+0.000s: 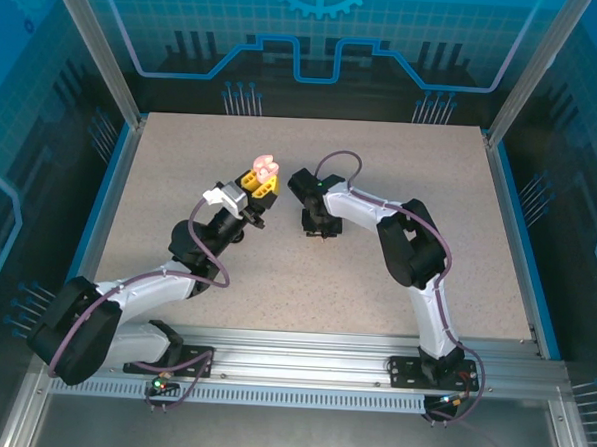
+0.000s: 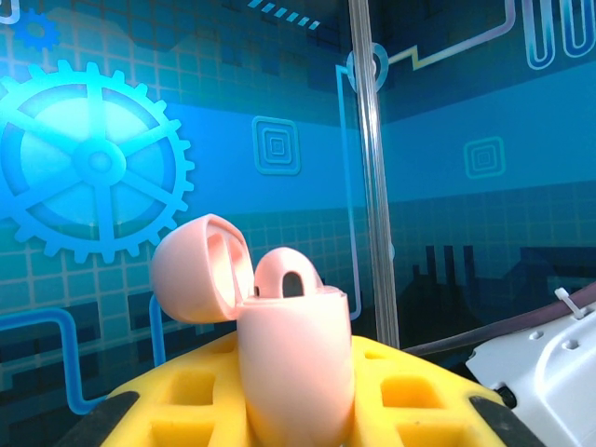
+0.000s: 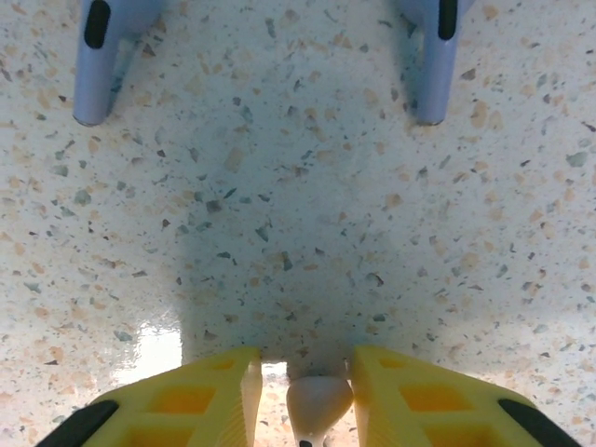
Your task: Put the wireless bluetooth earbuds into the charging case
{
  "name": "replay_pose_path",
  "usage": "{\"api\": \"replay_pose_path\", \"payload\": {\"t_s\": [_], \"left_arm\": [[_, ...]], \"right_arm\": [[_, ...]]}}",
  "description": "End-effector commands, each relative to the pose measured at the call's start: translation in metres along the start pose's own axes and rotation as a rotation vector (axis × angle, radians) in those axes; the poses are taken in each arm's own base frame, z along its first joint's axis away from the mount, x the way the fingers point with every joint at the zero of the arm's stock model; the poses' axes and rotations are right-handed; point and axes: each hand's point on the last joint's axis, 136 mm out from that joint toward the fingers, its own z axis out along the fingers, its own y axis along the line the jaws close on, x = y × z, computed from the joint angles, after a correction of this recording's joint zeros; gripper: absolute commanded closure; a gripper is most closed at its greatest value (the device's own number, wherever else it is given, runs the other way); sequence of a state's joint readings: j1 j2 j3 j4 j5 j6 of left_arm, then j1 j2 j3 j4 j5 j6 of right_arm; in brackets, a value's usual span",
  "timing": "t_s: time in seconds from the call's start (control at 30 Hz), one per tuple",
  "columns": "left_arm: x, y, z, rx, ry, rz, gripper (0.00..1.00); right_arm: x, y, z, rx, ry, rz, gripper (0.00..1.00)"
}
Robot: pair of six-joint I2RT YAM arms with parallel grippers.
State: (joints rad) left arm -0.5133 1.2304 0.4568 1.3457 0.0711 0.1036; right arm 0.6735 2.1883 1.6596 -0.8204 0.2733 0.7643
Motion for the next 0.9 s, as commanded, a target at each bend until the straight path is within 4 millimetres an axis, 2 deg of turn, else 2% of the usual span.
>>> {"api": "replay_pose_path", "payload": {"t_s": [0.0, 0.27, 0.47, 0.67, 0.87], "left_arm": [[-0.013, 0.003, 0.0, -0.007, -0.052, 0.004, 1.0], [-0.013, 0.002, 0.0, -0.003, -0.053, 0.0, 1.0], [-0.012, 0.002, 0.0, -0.004, -0.051, 0.003, 1.0], [-0.013, 0.002, 0.0, 0.0, -0.053, -0.001, 1.0], [-0.013, -0.001, 0.002, 0.021, -0.053, -0.002, 1.0]], "right_arm": [[0.011, -0.012, 0.014, 0.035, 0.032, 0.026, 0.7], [0.009, -0.014, 0.008, 0.004, 0.017, 0.04, 0.77], [0.003, -0.018, -0.007, -0.026, -0.03, 0.05, 0.82], [-0.009, -0.023, -0.038, -0.073, -0.113, 0.071, 0.83], [-0.027, -0.027, -0.093, -0.156, -0.233, 0.082, 0.83]]}}
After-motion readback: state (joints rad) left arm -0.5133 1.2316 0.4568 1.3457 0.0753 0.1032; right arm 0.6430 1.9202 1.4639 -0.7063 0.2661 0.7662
